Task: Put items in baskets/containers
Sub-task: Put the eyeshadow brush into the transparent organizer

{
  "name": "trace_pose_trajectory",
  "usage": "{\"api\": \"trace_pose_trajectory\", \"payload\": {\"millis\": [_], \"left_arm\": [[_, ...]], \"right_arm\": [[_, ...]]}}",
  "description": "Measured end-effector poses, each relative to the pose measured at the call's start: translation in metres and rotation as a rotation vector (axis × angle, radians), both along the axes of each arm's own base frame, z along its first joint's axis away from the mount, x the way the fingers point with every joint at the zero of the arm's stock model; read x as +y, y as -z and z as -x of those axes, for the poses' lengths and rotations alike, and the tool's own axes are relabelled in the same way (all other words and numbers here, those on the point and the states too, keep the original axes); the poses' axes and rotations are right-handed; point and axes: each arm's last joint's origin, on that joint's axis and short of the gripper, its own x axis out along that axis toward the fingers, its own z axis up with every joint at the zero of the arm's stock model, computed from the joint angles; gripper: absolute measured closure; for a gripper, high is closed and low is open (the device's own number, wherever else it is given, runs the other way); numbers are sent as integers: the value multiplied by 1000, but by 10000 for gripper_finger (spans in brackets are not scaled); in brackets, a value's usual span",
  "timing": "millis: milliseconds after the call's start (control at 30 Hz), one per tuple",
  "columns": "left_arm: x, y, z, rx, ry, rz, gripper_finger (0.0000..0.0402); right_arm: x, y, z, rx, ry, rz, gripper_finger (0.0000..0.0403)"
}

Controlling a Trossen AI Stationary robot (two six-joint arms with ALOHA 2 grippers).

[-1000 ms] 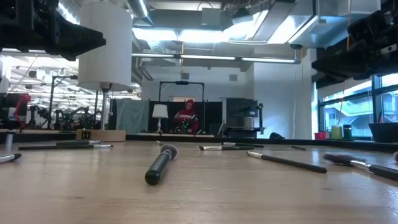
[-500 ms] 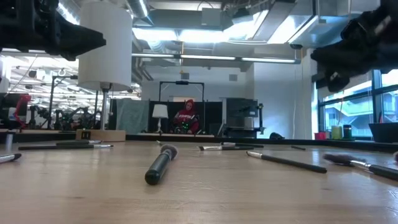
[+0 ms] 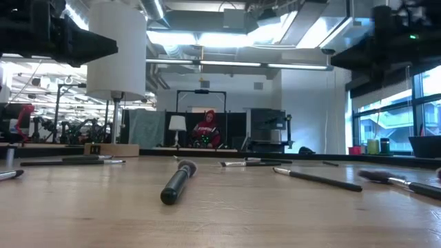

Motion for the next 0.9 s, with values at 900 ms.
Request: {"api": "trace_pose_trajectory", "payload": {"millis": [900], "left_arm": [[-1, -10, -1, -150, 166, 137, 254]], "right_arm": [[-134, -1, -189, 1017, -175, -339, 289]]}}
